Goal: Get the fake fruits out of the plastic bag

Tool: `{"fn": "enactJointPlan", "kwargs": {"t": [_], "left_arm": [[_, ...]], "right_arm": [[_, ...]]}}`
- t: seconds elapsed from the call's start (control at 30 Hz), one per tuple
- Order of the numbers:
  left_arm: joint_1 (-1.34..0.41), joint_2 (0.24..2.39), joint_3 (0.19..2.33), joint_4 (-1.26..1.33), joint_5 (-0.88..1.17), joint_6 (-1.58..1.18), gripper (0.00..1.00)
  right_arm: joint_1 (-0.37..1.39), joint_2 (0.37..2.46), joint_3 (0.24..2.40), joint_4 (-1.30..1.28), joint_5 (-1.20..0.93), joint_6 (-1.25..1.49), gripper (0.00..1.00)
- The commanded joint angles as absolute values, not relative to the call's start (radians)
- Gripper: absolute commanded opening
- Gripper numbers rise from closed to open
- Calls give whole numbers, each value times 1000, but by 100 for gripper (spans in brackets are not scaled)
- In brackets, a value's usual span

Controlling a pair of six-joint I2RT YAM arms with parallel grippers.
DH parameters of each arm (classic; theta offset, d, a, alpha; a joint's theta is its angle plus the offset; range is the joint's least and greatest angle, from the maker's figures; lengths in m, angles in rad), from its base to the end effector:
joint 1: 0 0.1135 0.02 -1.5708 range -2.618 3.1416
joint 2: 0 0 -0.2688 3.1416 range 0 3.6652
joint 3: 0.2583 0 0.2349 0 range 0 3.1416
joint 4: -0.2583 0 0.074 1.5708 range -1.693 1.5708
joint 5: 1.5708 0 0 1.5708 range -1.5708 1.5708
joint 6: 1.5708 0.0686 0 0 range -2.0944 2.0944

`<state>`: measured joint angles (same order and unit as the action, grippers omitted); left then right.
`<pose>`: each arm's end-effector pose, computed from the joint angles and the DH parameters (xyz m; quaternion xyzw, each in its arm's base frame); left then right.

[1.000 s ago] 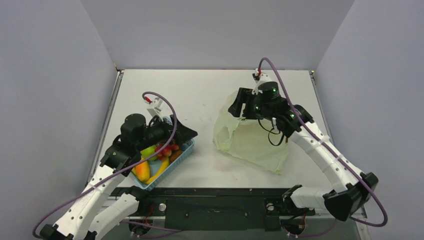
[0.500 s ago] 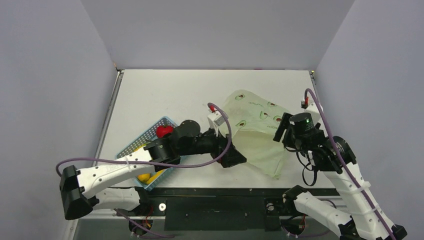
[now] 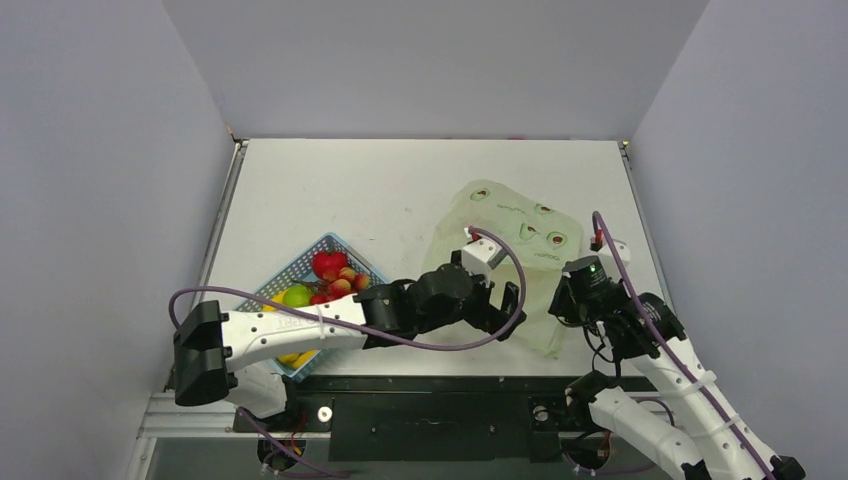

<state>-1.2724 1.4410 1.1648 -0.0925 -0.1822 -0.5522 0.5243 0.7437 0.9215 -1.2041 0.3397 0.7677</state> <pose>0.1154 -0.3328 0.3249 0.2413 0.7868 -0.3995 0.4040 0.1040 0.0337 0.2761 0.1604 0.9368 0.0295 0.3096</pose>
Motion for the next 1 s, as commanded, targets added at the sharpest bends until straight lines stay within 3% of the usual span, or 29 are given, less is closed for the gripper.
{"fn": "enactJointPlan", "kwargs": {"t": [0.0,0.37,0.57,0.97], "left_arm": [[-1325,1461,1157,-1,-413,-521,94],[-1330,1557,1144,70,-460,-516,70],[-1287,1585,1182,54,-483,-574,57],[-1196,1704,1205,170,-428,-663,53]], "right_arm": [[525,744,895,-1047,317,736,44],[527,725,909,-962,221,719,0],[526,720,951,-959,184,715,0],[526,753,1024,-898,95,737,0]]}}
